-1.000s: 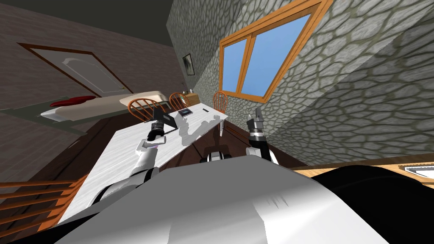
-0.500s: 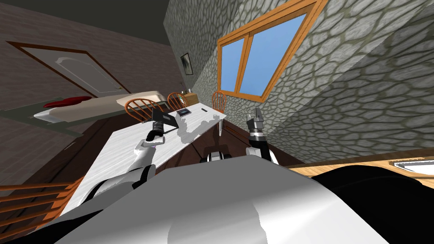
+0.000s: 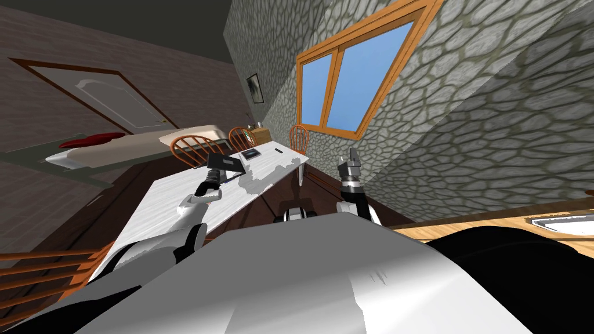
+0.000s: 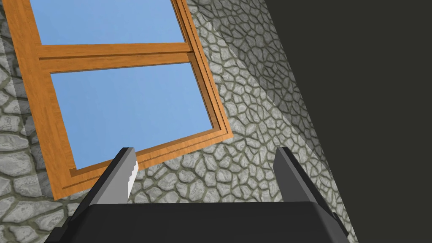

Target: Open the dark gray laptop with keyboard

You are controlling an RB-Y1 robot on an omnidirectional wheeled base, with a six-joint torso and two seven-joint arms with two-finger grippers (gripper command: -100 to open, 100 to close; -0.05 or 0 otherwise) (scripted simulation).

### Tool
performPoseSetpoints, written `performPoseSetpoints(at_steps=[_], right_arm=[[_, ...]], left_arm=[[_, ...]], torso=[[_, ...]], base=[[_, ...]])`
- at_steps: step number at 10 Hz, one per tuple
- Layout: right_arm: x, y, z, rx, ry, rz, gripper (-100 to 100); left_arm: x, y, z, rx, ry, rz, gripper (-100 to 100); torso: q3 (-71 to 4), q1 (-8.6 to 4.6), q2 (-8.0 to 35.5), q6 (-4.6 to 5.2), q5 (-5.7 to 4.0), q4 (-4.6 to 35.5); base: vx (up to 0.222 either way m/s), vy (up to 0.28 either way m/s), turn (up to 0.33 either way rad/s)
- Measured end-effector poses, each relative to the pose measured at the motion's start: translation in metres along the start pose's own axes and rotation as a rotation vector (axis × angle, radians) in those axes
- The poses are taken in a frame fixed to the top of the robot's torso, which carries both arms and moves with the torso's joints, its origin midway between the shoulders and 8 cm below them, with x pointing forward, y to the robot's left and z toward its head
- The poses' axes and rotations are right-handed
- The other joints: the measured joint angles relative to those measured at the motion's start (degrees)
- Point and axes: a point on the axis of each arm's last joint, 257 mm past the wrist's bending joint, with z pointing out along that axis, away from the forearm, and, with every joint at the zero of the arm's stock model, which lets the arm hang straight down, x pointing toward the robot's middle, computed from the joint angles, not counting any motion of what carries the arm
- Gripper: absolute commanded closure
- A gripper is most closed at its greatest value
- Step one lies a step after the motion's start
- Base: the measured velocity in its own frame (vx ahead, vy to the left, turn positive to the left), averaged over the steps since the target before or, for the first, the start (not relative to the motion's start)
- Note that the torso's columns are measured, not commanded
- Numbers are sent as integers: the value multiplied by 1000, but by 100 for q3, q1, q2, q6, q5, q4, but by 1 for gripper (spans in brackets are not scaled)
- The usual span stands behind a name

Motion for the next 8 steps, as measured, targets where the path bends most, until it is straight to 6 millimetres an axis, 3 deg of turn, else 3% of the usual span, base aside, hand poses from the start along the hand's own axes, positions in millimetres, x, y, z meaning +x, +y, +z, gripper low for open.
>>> performPoseSetpoints(at_steps=[2, 3, 5, 7, 8], right_arm=[[0, 0, 0, 0, 0, 0, 0], [0, 0, 0, 0, 0, 0, 0], [0, 0, 0, 0, 0, 0, 0], [0, 0, 0, 0, 0, 0, 0], [0, 0, 0, 0, 0, 0, 0]], left_arm=[[-22, -24, 9, 51, -18, -24, 100], [-27, -22, 10, 52, -27, -36, 100], [-30, 2, 7, 4, -33, -36, 100], [-58, 3, 8, 9, -71, -58, 100], [-66, 13, 5, -7, -82, -63, -100]], torso=[[3, -11, 7, -1, -5, 2], [3, -1, 4, -2, 1, 0], [-1, 7, -1, -1, 3, -1], [7, -12, 11, -4, -3, 3], [4, -5, 5, -1, -2, 2]], base=[[-21, -35, -16], [-7, -9, 4], [-13, -14, -30], [-22, -34, -9], [-47, -18, -66]])
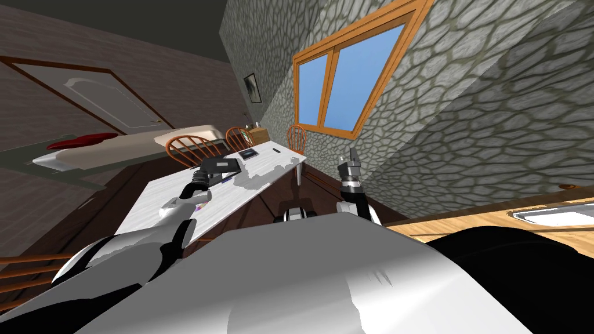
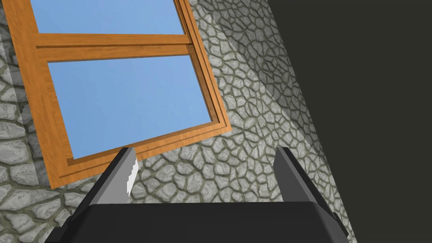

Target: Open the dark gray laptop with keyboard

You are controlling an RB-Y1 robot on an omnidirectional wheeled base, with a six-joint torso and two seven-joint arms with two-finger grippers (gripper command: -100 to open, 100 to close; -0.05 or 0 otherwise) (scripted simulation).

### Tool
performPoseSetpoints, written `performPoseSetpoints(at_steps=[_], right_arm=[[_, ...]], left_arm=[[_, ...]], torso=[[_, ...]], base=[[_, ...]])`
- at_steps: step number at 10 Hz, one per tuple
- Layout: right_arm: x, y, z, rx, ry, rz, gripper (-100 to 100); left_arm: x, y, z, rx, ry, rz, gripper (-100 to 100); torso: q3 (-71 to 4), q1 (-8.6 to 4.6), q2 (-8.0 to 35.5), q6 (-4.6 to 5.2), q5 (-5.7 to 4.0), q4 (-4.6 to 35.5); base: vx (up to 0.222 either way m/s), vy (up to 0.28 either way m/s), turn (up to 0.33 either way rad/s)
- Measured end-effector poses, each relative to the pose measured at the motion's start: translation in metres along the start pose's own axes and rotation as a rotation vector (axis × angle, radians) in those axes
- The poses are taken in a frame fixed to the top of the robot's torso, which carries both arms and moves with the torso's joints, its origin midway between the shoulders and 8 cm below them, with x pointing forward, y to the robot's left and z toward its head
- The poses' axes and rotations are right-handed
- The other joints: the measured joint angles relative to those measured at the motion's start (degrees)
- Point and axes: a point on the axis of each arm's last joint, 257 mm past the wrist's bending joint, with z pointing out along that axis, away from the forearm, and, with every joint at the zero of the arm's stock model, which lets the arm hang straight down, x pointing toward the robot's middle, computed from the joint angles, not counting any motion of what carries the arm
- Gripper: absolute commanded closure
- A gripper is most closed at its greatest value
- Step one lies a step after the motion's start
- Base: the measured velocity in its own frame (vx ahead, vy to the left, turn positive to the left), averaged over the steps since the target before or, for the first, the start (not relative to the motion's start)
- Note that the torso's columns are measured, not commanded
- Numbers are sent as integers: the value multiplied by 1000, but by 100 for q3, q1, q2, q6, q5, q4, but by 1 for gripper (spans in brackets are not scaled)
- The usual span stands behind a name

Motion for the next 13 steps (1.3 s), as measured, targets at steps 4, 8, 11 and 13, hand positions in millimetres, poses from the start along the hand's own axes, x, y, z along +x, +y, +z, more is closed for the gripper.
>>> performPoseSetpoints(at_steps=[4, 8, 11, 13], right_arm=[[0, 0, 0, 0, 0, 0, 0], [0, 0, 0, 0, 0, 0, 0], [0, 0, 0, 0, 0, 0, 0], [0, 0, 0, 0, 0, 0, 0]], left_arm=[[-19, -21, 13, -6, -15, 1, -100], [-35, -39, 22, -15, -30, -1, 0], [-35, -39, 22, -15, -30, -1, 0], [-35, -39, 22, -15, -30, -1, 0]], torso=[[-1, 3, 1, 2, 1, 0], [-6, 5, -11, -1, 3, -4], [-4, 3, -5, 1, 1, -2], [0, 1, 0, 1, 0, 0]], base=[[-50, -5, -47], [-38, -11, -30], [0, 0, 0], [0, 0, 0]])
